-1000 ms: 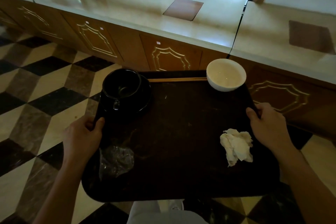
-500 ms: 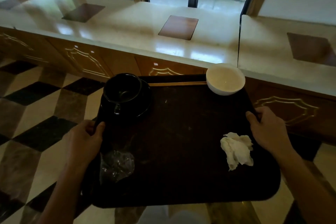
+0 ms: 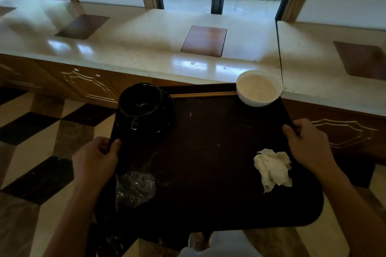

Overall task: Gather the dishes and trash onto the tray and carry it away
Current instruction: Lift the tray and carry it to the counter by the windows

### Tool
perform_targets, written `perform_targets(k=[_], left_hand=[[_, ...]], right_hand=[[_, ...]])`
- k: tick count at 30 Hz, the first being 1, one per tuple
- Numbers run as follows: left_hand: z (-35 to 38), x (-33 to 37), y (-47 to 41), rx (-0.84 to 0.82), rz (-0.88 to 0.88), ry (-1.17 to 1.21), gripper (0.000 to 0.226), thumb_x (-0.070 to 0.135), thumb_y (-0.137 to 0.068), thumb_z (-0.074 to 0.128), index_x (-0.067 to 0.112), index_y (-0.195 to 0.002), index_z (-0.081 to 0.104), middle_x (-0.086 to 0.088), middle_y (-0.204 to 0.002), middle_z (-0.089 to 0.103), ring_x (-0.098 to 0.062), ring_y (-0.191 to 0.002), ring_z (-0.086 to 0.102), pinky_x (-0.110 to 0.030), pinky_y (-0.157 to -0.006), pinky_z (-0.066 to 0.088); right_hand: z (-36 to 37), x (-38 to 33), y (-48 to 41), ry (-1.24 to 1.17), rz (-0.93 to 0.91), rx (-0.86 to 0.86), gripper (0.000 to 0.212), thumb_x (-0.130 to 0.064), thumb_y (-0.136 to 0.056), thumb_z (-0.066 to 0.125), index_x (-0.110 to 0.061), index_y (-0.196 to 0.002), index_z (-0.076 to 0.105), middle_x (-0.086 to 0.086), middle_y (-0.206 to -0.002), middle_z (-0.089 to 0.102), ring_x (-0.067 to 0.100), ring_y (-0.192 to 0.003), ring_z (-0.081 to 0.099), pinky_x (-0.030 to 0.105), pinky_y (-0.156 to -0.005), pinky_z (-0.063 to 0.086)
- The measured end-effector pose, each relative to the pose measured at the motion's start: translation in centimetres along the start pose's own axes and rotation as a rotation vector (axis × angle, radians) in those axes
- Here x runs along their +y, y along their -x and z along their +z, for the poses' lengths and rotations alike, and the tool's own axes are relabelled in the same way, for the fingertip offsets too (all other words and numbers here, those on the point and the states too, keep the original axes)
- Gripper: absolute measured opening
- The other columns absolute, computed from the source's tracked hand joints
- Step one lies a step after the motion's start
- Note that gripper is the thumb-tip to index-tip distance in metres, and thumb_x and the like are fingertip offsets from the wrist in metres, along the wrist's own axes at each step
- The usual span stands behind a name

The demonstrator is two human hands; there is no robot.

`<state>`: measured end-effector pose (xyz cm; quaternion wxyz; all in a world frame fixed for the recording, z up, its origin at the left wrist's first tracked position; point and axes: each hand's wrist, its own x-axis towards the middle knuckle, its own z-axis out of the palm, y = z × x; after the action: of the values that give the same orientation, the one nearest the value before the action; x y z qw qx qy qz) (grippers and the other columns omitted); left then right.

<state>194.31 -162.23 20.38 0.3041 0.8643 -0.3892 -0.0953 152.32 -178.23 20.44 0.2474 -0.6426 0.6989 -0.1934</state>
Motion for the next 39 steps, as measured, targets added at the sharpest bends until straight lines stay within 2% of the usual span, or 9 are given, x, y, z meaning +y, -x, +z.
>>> perform_targets(k=[3,6,11,14,18,23,27,32,39], left_hand=[[1.1,0.5,-2.8,-0.006,-0.008,-0.002,0.02,0.029,-0.093,0.066,0.009,-0.091,0.069,-0.003,-0.079,0.065,-0.01,-0.069,0.057,-0.027,-0.057,0.037],[2.4,1.2,-6.0,-0.02,-0.023,0.006,0.022,0.03,-0.093,0.065,0.009,-0.094,0.07,-0.004,-0.08,0.067,-0.014,-0.071,0.059,-0.029,-0.059,0.04],[4.8,3.8,-11.0,-0.027,-0.025,0.041,0.016,0.026,-0.094,0.065,0.011,-0.095,0.069,0.007,-0.075,0.061,-0.004,-0.069,0.055,-0.02,-0.058,0.034],[6.2,5.7,-14.1,-0.021,-0.019,0.043,0.013,0.024,-0.094,0.064,0.012,-0.094,0.069,0.009,-0.074,0.06,-0.003,-0.068,0.054,-0.02,-0.058,0.034],[8.1,7.9,-18.2,-0.011,-0.035,0.039,0.014,0.026,-0.094,0.064,0.013,-0.095,0.069,0.007,-0.076,0.063,-0.005,-0.069,0.057,-0.022,-0.057,0.036],[10.4,9.6,-22.5,0.013,-0.011,0.025,0.017,0.027,-0.094,0.065,0.012,-0.099,0.07,0.005,-0.078,0.065,-0.005,-0.07,0.059,-0.023,-0.057,0.039],[11.8,10.5,-25.4,0.04,-0.008,-0.004,0.017,0.029,-0.093,0.065,0.012,-0.096,0.07,0.004,-0.075,0.064,-0.006,-0.068,0.056,-0.03,-0.061,0.04],[13.6,11.9,-29.2,0.025,0.0,-0.006,0.013,0.027,-0.093,0.066,0.015,-0.091,0.07,0.004,-0.074,0.065,-0.004,-0.067,0.057,-0.02,-0.058,0.036],[16.8,12.2,-37.4,-0.024,-0.024,0.0,0.015,0.049,-0.09,0.06,0.037,-0.081,0.062,0.012,-0.078,0.066,-0.009,-0.074,0.062,-0.034,-0.067,0.048]], right_hand=[[0.6,-1.2,-2.6,-0.013,-0.005,-0.004,0.023,-0.032,-0.102,0.051,-0.012,-0.113,0.054,-0.002,-0.086,0.057,0.007,-0.072,0.052,0.026,-0.056,0.037],[1.0,-2.4,-5.8,-0.001,-0.02,0.006,0.024,-0.03,-0.102,0.052,-0.01,-0.114,0.055,0.002,-0.089,0.059,0.004,-0.069,0.048,0.024,-0.055,0.035],[1.7,-4.2,-12.0,-0.012,-0.014,0.023,0.026,-0.03,-0.102,0.052,-0.008,-0.116,0.056,0.004,-0.09,0.057,0.018,-0.079,0.051,0.032,-0.063,0.037],[1.8,-5.4,-16.0,-0.02,-0.03,0.021,0.025,-0.029,-0.102,0.052,-0.008,-0.113,0.056,0.005,-0.09,0.058,0.019,-0.079,0.051,0.029,-0.058,0.036],[1.9,-6.6,-21.2,-0.034,-0.042,0.017,0.022,-0.03,-0.101,0.052,-0.009,-0.11,0.055,0.003,-0.085,0.057,0.026,-0.083,0.058,0.034,-0.066,0.042],[2.4,-7.6,-26.7,-0.017,-0.054,0.026,0.024,-0.03,-0.102,0.052,-0.008,-0.11,0.056,0.0,-0.08,0.053,0.021,-0.075,0.054,0.031,-0.059,0.036],[2.9,-8.1,-30.1,-0.005,-0.08,0.038,0.026,-0.028,-0.102,0.052,-0.005,-0.112,0.057,-0.003,-0.077,0.052,0.006,-0.066,0.047,0.023,-0.054,0.034],[4.1,-8.6,-34.0,-0.001,-0.065,0.055,0.024,-0.03,-0.1,0.053,-0.007,-0.105,0.059,-0.004,-0.074,0.054,0.025,-0.077,0.055,0.033,-0.067,0.039],[6.7,-10.2,-39.9,0.036,-0.027,0.093,0.029,-0.034,-0.099,0.055,-0.009,-0.11,0.064,0.008,-0.089,0.068,0.031,-0.086,0.064,0.035,-0.074,0.046]])
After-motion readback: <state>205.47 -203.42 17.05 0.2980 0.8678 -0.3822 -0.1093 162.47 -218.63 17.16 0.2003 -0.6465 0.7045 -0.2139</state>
